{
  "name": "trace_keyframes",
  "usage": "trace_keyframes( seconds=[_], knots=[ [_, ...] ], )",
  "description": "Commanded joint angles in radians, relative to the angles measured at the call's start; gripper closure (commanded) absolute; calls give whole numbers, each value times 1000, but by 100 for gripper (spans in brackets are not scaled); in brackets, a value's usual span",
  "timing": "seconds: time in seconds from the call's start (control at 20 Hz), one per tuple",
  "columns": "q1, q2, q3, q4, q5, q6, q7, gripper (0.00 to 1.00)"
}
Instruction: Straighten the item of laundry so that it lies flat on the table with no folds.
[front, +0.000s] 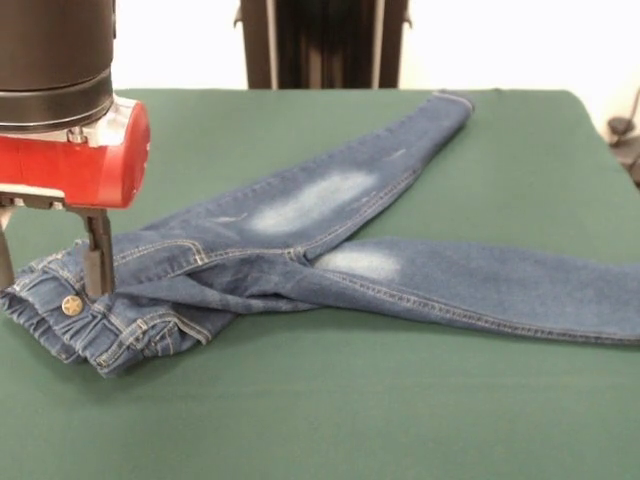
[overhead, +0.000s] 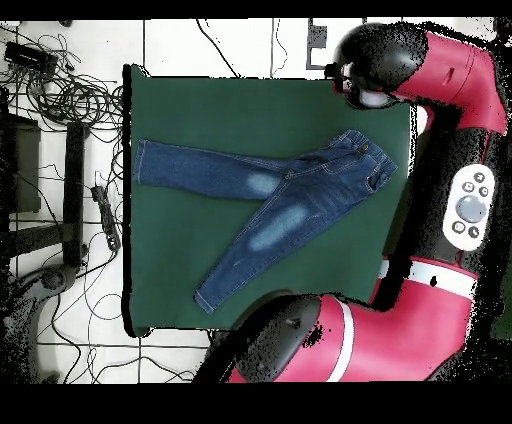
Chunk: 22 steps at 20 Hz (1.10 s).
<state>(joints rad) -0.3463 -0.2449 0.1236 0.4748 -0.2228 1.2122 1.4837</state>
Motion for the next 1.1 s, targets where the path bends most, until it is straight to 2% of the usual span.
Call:
trace_keyframes(
  seconds=[0.05, 0.45, 0.65, 0.9, 1.1],
  knots=[
    [70, 99, 51, 89, 52, -13, 314, 0],
    [95, 116, 26, 74, 63, -5, 335, 0],
    [109, 128, 20, 56, 43, -13, 276, 0],
    [119, 141, 25, 13, 12, 17, 109, 0],
    [96, 111, 40, 55, 12, -1, -48, 0]
  ],
)
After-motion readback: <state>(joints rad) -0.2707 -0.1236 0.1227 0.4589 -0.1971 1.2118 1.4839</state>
